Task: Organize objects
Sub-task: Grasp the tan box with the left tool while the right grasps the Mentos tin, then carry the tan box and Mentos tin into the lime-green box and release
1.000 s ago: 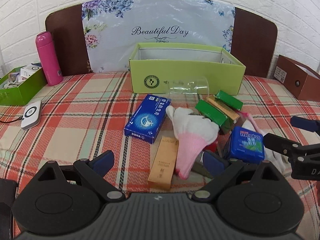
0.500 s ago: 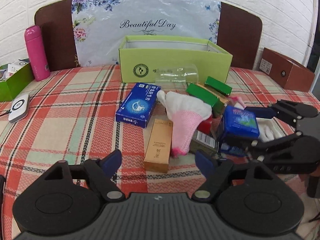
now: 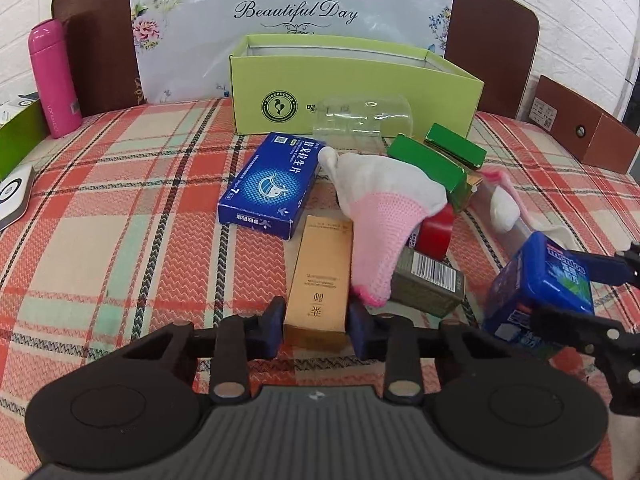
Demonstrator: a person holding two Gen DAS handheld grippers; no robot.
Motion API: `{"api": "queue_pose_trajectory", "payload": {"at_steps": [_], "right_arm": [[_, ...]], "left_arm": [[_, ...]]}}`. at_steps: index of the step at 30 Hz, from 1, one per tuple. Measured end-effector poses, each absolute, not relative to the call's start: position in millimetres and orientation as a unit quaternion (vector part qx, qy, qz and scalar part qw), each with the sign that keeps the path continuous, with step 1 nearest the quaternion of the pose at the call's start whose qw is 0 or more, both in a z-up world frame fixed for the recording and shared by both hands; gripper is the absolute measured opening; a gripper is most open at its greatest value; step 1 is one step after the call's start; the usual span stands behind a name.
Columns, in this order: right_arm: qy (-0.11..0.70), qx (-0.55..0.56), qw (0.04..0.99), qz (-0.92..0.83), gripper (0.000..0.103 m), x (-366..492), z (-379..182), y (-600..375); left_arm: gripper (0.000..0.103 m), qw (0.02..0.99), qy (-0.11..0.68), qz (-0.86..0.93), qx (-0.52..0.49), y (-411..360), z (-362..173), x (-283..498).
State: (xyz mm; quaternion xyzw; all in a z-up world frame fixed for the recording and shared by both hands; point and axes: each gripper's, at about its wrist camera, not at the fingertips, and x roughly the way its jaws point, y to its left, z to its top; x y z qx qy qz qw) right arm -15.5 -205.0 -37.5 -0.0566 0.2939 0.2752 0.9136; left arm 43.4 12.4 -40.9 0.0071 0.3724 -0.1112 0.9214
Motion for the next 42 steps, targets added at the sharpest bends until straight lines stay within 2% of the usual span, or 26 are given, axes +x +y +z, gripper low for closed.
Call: {"api": "queue_pose_trajectory", "payload": {"at_steps": [9,12,14,21,25,30,37,42], "right_arm": [[0.341,-0.052,0.898,0.274,0.059,-23.2,-32.5,-205.2],[0.344,-0.068,0.898,0.267,0.059,-21.1,-38.8,-202.7],[0.342,-0.068,0.898,0.269,0.059,-22.1,-40.1,-203.3],[0.337,-0.078,0.900,0.264,0.060,-17.5,-43.9,-197.0],[0.342,-0.084,0.896,0.270,0.055,-15.3,-46.6,-192.9],[0.347,-0.074,0.894,0.274,0.054,-12.8,-43.2,-194.8],[0.333,-0.054,0.893,0.298,0.054,0.4,-10.8,-203.1],[0.304,-0.059,0.907,0.287,0.054,26.5,22.4,-209.8]], "left_arm": [[0.034,0.913,0.393,-0.104,0.031,32.6,-34.3,2.4],[0.043,0.916,0.390,-0.091,0.019,33.5,-35.1,10.8],[0.044,0.917,0.388,-0.092,0.012,31.6,-35.6,18.0],[0.043,0.915,0.390,-0.098,0.017,25.6,-38.3,25.8],[0.034,0.915,0.390,-0.099,0.014,28.9,-37.7,24.8],[0.032,0.914,0.392,-0.106,0.014,31.2,-32.4,24.9],[0.032,0.926,0.352,-0.135,0.037,25.4,9.4,29.9],[0.032,0.944,0.289,-0.149,0.059,15.8,53.8,43.5]]}}
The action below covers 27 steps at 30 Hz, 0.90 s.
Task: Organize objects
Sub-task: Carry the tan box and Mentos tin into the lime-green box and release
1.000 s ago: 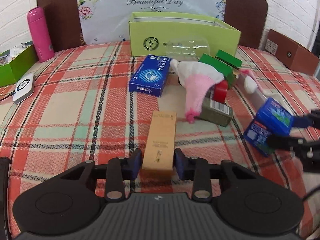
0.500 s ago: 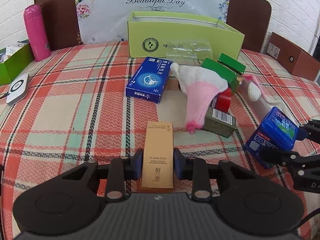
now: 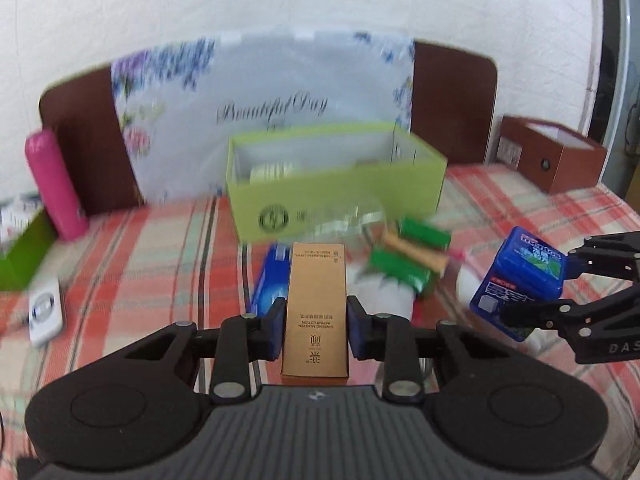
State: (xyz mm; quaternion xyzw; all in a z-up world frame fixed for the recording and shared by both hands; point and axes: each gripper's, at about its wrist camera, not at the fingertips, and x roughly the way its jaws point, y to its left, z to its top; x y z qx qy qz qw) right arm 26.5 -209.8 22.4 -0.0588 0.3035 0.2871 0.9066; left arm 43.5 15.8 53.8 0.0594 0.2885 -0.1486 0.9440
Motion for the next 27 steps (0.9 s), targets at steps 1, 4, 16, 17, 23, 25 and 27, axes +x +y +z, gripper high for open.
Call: {"api": "queue_pose_trajectory", "payload": {"at_steps": [1,4,16,17,23,25,27], "right_arm": [[0.295,-0.061,0.911,0.282,0.054,32.3,29.2,-210.4],[0.271,-0.065,0.921,0.273,0.054,52.1,47.7,-211.8],[0.237,-0.046,0.943,0.227,0.054,171.2,65.8,-194.4],[0.240,-0.047,0.944,0.222,0.054,182.9,62.9,-190.9],[0.272,-0.040,0.941,0.196,0.054,252.9,36.4,-172.8],[0.286,-0.044,0.938,0.188,0.054,272.3,24.7,-165.6],[0.301,-0.045,0.935,0.184,0.054,288.1,14.2,-159.8]], "left_arm": [[0.032,0.946,0.279,-0.151,0.060,13.2,62.3,48.2],[0.032,0.952,0.253,-0.162,0.061,4.1,84.0,63.3],[0.032,0.961,0.230,-0.156,0.014,-40.4,113.0,175.7],[0.032,0.960,0.235,-0.152,0.009,-42.9,110.8,187.9],[0.032,0.949,0.289,-0.124,-0.001,-52.8,78.1,265.7],[0.032,0.945,0.308,-0.109,-0.003,-53.2,64.6,287.8],[0.032,0.940,0.324,-0.104,-0.017,-50.5,54.0,305.7]]}}
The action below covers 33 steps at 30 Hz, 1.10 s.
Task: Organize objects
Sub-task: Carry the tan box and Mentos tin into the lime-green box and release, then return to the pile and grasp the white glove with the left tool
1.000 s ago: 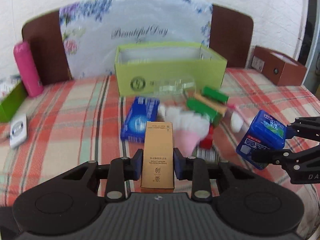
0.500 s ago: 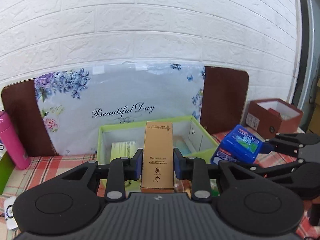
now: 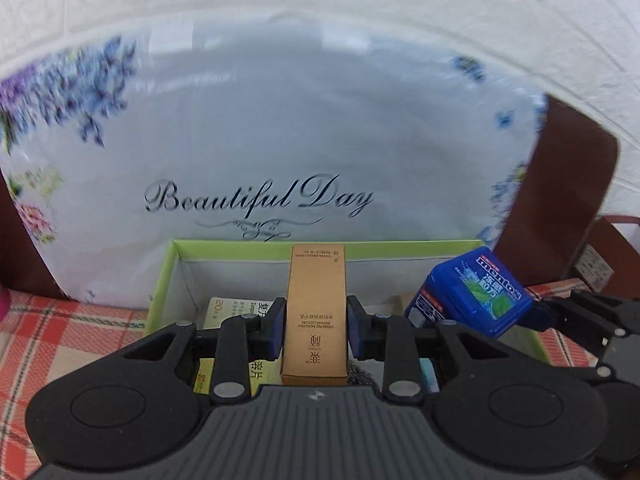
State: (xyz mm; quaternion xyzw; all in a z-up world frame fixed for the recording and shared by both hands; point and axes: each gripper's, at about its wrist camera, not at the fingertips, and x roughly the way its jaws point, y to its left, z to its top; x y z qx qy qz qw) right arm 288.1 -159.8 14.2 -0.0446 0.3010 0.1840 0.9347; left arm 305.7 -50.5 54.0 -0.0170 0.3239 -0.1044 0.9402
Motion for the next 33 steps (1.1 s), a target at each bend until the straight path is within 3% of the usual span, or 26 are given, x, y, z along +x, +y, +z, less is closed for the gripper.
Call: {"api": "queue_pose_trajectory", "payload": {"at_steps": [7,8,9,10,13,17,23,33], "right_arm": [[0.337,-0.042,0.922,0.186,0.054,324.5,-7.5,-145.8],[0.341,-0.043,0.920,0.187,0.057,325.7,-8.5,-144.7],[0.333,-0.045,0.924,0.184,0.062,323.9,-7.5,-146.3],[0.323,-0.046,0.927,0.185,0.075,320.9,-5.3,-148.6],[0.288,-0.054,0.940,0.174,0.082,310.1,9.8,-156.9],[0.259,-0.048,0.949,0.171,0.093,294.0,27.3,-169.3],[0.251,-0.039,0.952,0.171,0.103,261.0,37.5,-181.3],[0.237,-0.038,0.953,0.186,0.103,175.2,41.0,-201.0]], "left_arm": [[0.033,0.939,0.330,-0.097,-0.024,-50.0,37.0,331.9],[0.048,0.940,0.326,-0.096,-0.028,-48.8,37.2,331.1],[0.074,0.940,0.326,-0.094,-0.032,-47.1,38.3,329.8],[0.080,0.943,0.317,-0.092,-0.040,-43.9,41.0,325.7],[0.083,0.954,0.279,-0.096,-0.048,-37.3,52.9,314.0],[0.083,0.955,0.277,-0.093,-0.059,-31.5,67.2,301.1],[0.083,0.954,0.290,-0.070,-0.019,-37.6,82.0,266.9],[0.083,0.953,0.294,-0.075,-0.002,-39.8,81.6,182.1]]}}
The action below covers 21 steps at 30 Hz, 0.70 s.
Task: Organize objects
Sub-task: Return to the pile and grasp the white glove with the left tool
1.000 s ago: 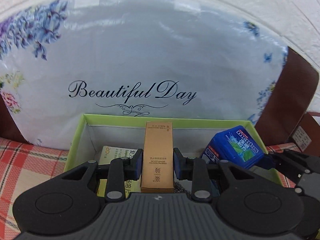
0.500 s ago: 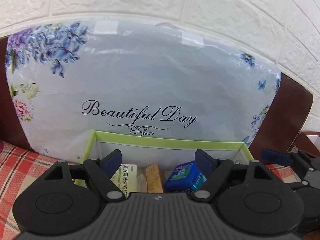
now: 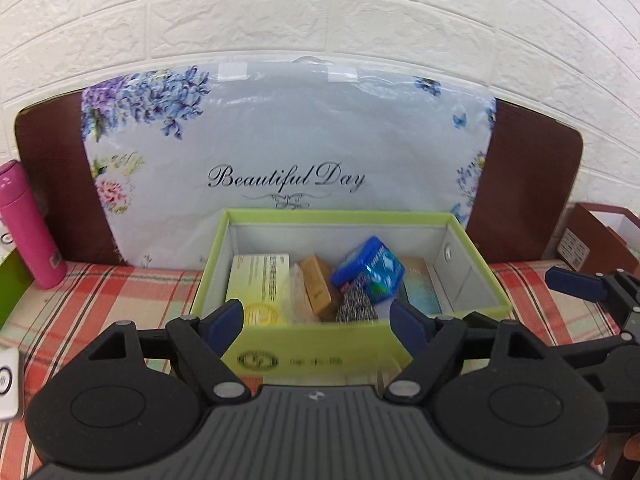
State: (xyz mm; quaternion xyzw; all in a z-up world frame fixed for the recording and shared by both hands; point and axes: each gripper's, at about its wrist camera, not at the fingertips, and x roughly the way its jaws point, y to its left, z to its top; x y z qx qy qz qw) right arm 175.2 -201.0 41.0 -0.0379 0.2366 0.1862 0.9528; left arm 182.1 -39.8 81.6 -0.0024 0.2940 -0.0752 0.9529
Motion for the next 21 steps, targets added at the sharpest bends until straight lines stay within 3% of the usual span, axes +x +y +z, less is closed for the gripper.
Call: {"api": "queue_pose_trajectory", "payload": {"at_steps": [21], "right_arm": [[0.246,-0.031,0.952,0.177,0.103,59.0,14.8,-220.6]], "left_arm": [[0.083,0.938,0.339,-0.071,-0.025,-21.6,42.6,86.0]]}}
